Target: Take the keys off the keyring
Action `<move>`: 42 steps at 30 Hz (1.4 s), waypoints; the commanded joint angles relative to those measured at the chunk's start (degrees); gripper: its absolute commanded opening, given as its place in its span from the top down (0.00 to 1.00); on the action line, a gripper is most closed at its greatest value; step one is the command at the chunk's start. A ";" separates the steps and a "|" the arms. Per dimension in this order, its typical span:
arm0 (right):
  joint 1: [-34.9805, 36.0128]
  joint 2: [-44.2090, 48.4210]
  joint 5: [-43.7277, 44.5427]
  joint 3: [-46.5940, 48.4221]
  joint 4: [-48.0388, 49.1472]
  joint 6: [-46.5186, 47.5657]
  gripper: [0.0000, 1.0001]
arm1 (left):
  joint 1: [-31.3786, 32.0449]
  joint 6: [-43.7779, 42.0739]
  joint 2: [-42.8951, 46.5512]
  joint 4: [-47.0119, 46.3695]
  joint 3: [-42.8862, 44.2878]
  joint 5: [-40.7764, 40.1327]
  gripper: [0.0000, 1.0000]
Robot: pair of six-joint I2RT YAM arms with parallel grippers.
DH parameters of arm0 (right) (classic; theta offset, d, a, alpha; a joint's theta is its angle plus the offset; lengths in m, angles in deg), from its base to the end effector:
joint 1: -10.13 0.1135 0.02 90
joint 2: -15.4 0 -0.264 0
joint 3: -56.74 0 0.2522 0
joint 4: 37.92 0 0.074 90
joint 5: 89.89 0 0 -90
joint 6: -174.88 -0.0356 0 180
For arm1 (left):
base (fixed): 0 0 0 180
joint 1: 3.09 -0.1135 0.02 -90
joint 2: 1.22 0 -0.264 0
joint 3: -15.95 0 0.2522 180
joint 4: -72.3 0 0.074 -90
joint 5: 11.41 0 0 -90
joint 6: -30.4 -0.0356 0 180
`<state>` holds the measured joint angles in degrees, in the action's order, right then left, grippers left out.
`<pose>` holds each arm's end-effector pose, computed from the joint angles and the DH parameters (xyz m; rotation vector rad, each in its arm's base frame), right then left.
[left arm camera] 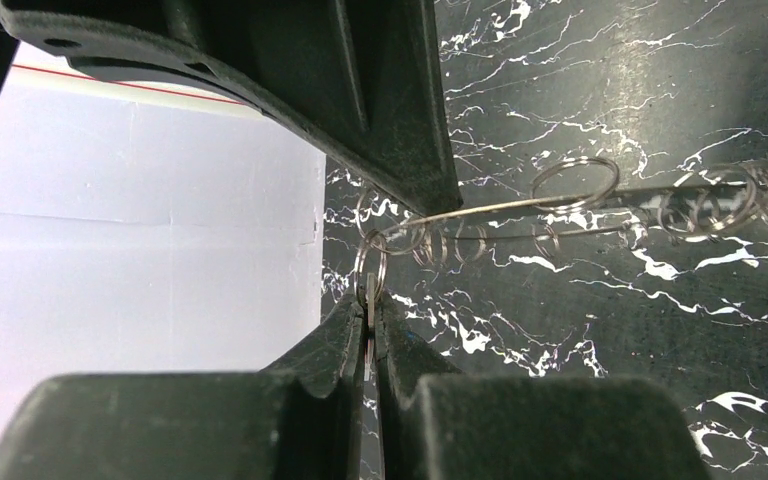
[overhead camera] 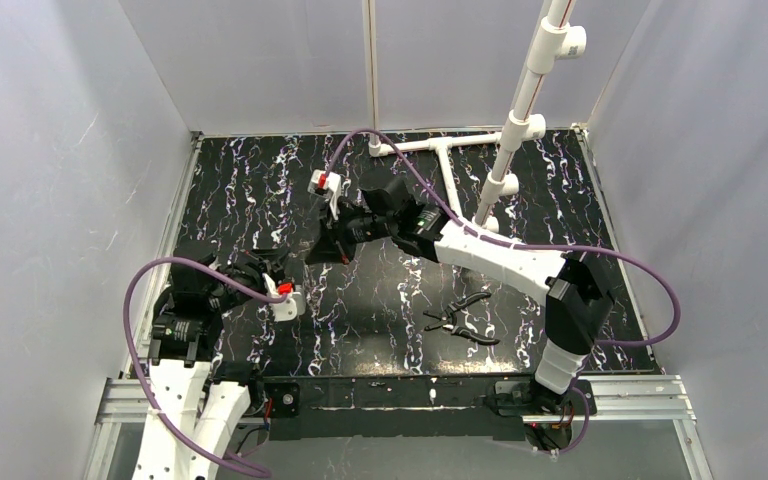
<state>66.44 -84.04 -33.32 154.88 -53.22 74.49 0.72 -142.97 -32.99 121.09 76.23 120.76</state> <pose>0.2138 0.3560 0.3386 -1.1851 1.6567 1.3132 0.1095 -0.0312 0.3381 1.5698 0.9574 0.2653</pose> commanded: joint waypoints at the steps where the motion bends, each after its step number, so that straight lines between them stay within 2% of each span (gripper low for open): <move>1: -4.13 3.07 3.73 -1.63 3.68 -2.62 0.99 | 0.05 0.35 0.35 2.11 1.33 0.93 1.00; 15: -4.46 3.73 -7.32 -3.47 10.76 -4.62 0.99 | 0.05 3.07 -2.19 3.74 1.28 2.50 1.00; 21: -4.12 3.81 -11.04 -4.28 10.73 -3.27 0.99 | 0.05 5.75 -3.32 3.82 2.86 4.33 1.00; 27: -4.02 4.08 -12.92 -4.92 10.52 -2.45 0.99 | 0.05 7.78 -5.08 4.01 5.04 5.46 1.00; 42: -3.73 3.70 -15.16 -5.91 13.23 -5.03 0.99 | 0.05 5.83 -4.10 4.12 4.35 6.74 1.00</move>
<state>63.01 -82.83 -46.96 149.33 -44.12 71.01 0.83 -136.50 -38.24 124.28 79.73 125.83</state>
